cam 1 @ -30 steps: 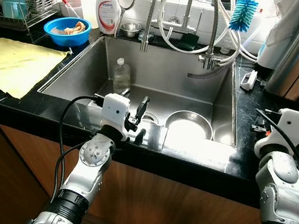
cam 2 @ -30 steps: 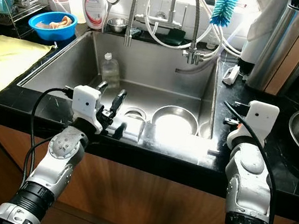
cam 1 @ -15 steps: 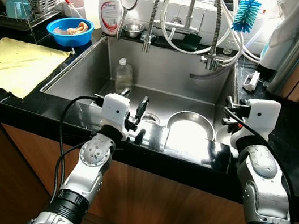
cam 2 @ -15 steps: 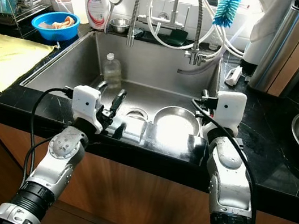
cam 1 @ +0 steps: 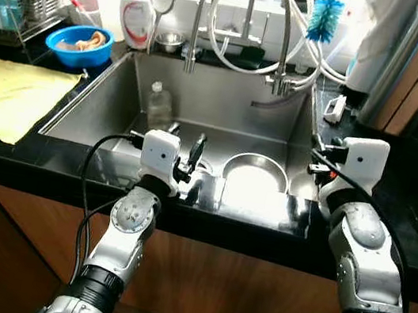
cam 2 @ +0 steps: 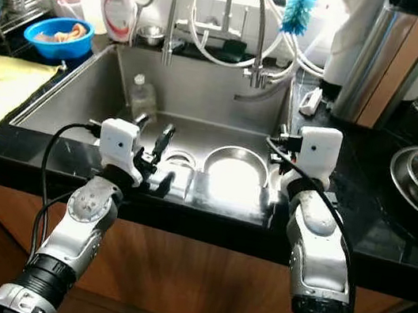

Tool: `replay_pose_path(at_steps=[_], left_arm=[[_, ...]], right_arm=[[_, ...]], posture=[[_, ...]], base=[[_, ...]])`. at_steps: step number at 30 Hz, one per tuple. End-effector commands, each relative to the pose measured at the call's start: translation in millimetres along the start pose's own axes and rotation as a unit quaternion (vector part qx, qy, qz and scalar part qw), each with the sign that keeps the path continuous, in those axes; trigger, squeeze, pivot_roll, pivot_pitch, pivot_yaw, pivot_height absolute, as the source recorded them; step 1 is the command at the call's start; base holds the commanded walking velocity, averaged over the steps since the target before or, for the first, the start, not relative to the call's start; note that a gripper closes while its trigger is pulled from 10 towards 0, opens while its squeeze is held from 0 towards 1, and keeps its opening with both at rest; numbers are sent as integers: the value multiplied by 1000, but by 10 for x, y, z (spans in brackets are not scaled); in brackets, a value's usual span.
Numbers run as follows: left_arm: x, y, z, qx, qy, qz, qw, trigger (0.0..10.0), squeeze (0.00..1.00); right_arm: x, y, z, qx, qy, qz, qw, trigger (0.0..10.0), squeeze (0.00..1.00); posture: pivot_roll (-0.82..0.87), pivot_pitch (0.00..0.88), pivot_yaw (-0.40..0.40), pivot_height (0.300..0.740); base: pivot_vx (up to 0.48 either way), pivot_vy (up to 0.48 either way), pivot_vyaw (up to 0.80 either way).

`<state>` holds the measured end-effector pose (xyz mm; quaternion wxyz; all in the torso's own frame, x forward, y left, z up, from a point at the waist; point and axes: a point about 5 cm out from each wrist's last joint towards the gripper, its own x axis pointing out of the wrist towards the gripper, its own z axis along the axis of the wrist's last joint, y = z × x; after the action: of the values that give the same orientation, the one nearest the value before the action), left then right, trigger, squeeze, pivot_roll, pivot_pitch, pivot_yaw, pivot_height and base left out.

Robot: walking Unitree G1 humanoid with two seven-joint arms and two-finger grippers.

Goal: Kitchen organization

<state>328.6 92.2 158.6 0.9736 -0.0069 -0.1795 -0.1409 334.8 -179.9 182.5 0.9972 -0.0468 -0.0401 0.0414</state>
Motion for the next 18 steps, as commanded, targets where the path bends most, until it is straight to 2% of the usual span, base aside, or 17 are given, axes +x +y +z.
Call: replay_pose_path(at_steps=[1, 5, 10, 18], left_arm=[[-8, 20, 2, 10, 1, 1, 1000, 10000, 0], [-9, 19, 3, 12, 0, 0, 1000, 10000, 0], [-16, 19, -2, 12, 1, 1, 1000, 10000, 0], [-24, 13, -5, 12, 2, 1, 1000, 10000, 0]], right_arm=[[18, 61, -7, 2, 6, 13, 1000, 10000, 0], [26, 71, 0, 5, 4, 14, 1000, 10000, 0], [38, 55, 7, 0, 2, 6, 1000, 10000, 0], [43, 82, 5, -4, 3, 11, 1000, 10000, 0]], posture=[[-168, 0, 57, 740], [-167, 0, 55, 740], [-164, 0, 54, 740], [-163, 0, 50, 740]], base=[[0, 0, -631], [0, 0, -788], [0, -273, 0], [0, 0, 0]])
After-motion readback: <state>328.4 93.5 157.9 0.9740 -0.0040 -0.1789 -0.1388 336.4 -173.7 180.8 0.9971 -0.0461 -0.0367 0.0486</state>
